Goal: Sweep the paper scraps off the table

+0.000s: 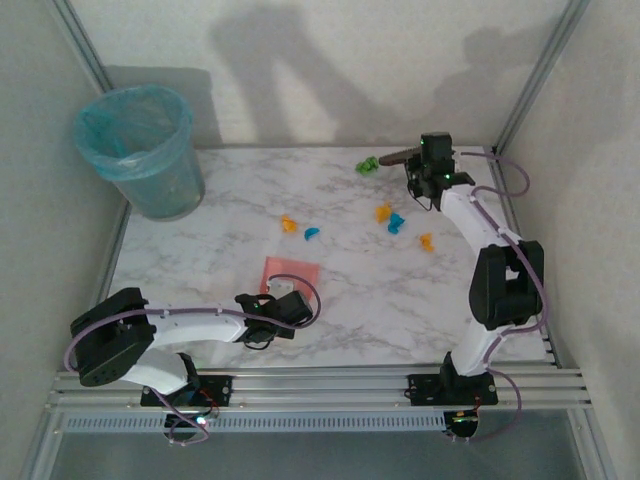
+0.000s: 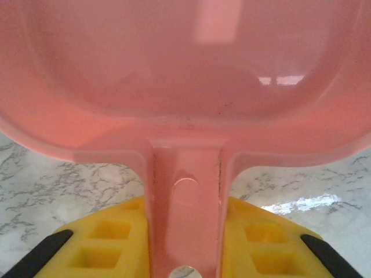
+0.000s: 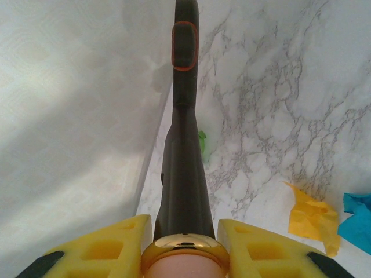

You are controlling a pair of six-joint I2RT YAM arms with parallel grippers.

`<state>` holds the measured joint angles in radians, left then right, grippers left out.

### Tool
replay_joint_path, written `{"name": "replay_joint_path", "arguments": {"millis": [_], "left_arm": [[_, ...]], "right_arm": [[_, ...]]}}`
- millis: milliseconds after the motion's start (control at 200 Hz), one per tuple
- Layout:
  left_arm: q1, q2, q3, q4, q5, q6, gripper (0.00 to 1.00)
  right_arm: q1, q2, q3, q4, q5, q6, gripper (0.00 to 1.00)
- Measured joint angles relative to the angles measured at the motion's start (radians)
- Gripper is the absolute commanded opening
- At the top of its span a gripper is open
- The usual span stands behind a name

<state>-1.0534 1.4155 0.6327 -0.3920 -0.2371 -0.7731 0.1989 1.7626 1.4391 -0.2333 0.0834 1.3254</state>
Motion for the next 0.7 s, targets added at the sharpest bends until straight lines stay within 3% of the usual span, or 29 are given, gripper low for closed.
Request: {"name": "replay_joint_path", "arguments": {"millis": [421, 701], "left_arm": [[0.0, 0.0, 0.0, 0.0, 0.0, -0.001, 0.0], [0.004, 0.017, 0.012, -0.003, -0.003, 0.0, 0.0]], "right_arm": [[0.011, 0.165, 0.13, 0.027, -0.04, 0.046, 0.0], [0.068, 0.077, -0.019, 0.018, -0.051, 0.114, 0.0]]}}
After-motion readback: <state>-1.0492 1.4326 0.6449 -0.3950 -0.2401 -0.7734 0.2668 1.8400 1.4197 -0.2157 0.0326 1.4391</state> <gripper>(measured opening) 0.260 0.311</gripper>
